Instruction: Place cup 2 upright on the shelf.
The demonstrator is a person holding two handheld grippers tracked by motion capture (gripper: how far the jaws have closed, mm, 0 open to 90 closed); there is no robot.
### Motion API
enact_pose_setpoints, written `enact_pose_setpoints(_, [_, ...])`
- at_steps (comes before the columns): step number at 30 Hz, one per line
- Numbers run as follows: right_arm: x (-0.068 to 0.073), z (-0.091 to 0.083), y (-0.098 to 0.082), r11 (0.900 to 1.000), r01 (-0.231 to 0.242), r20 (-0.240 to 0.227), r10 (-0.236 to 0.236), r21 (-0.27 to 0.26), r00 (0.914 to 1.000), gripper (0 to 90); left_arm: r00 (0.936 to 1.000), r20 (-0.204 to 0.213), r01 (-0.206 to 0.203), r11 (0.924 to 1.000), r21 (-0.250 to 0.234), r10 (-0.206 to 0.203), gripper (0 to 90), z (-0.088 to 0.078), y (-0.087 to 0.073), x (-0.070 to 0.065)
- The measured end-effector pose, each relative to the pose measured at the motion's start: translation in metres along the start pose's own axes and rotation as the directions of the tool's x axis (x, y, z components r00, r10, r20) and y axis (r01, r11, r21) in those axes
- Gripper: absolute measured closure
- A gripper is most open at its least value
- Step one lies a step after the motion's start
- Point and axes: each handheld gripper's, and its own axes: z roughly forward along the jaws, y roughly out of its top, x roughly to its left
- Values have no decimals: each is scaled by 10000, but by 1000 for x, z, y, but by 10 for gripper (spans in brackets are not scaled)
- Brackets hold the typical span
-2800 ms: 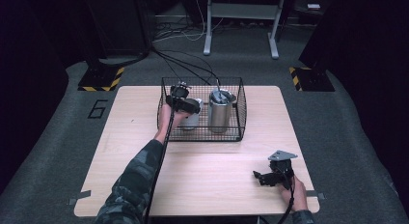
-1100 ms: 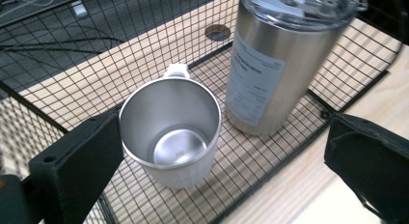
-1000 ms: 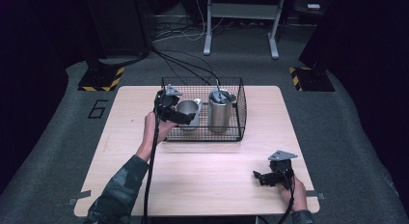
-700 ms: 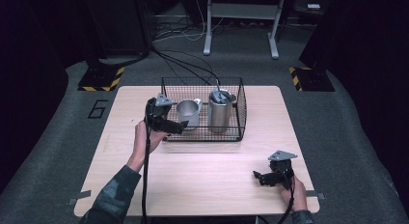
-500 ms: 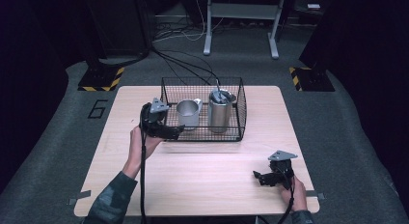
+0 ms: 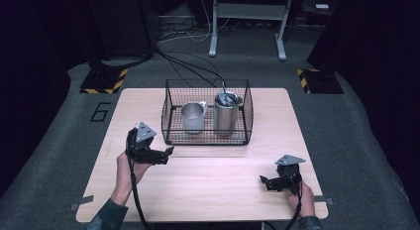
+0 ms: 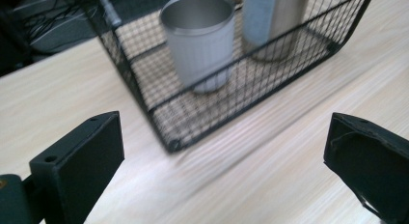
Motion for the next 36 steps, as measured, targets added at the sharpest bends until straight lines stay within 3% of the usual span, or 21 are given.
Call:
enact_pose_setpoints(9, [0,0,0,10000,24,35,-24,26,10000,0,9962,-255,844,9944,633,-829,1,2,-55,18])
enact_pose_setpoints(19, [0,0,0,10000,54,59,-54,23,10000,0,9756,-537,2185,9667,1335,-2131,0,17,-116,35])
enact_pose_setpoints(28, [0,0,0,10000,53,59,-53,25,10000,0,9654,-867,2570,9532,1595,-2458,0,27,-139,44])
enact_pose_setpoints(32, [0,0,0,10000,53,58,-53,27,10000,0,9636,-1088,2576,9572,1321,-2443,0,27,-142,43])
enact_pose_setpoints(36, [1,0,0,10000,-16,54,16,36,10000,0,9675,-1330,2325,9632,1350,-2149,0,28,-144,40])
